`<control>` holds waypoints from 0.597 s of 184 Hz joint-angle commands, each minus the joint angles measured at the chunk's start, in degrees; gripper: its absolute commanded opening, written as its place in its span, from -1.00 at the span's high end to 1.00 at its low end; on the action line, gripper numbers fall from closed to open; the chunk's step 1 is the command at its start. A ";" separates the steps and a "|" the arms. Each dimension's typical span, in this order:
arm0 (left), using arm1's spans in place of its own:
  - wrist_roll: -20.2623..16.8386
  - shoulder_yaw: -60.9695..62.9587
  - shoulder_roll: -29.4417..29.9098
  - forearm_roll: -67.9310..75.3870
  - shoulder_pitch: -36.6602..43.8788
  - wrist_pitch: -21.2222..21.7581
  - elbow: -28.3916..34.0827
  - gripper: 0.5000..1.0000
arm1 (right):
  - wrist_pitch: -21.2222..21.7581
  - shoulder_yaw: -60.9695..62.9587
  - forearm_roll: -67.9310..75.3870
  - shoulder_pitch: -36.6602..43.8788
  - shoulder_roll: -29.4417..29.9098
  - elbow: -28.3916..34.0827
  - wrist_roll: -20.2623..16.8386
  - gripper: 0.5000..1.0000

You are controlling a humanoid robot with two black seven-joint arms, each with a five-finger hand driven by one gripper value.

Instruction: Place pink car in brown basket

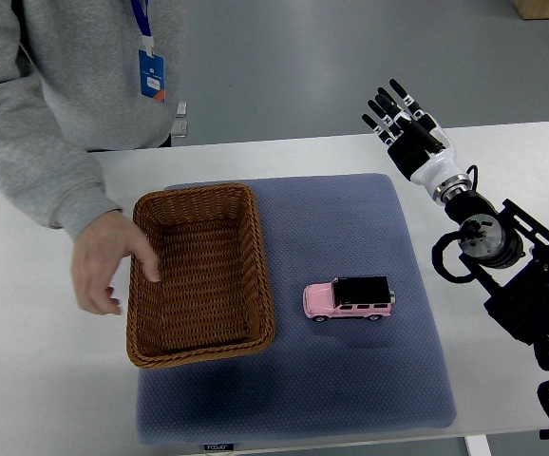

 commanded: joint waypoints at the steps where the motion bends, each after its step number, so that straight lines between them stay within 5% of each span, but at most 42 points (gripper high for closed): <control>1: 0.00 0.05 0.00 -0.02 -0.04 0.01 0.02 -1.00 | 0.01 0.00 0.00 0.00 0.00 0.00 0.01 -0.65; 110: 0.35 0.05 0.00 0.06 -0.13 0.01 -0.07 -1.00 | 0.10 -0.17 -0.26 0.00 -0.09 0.09 -0.07 -0.65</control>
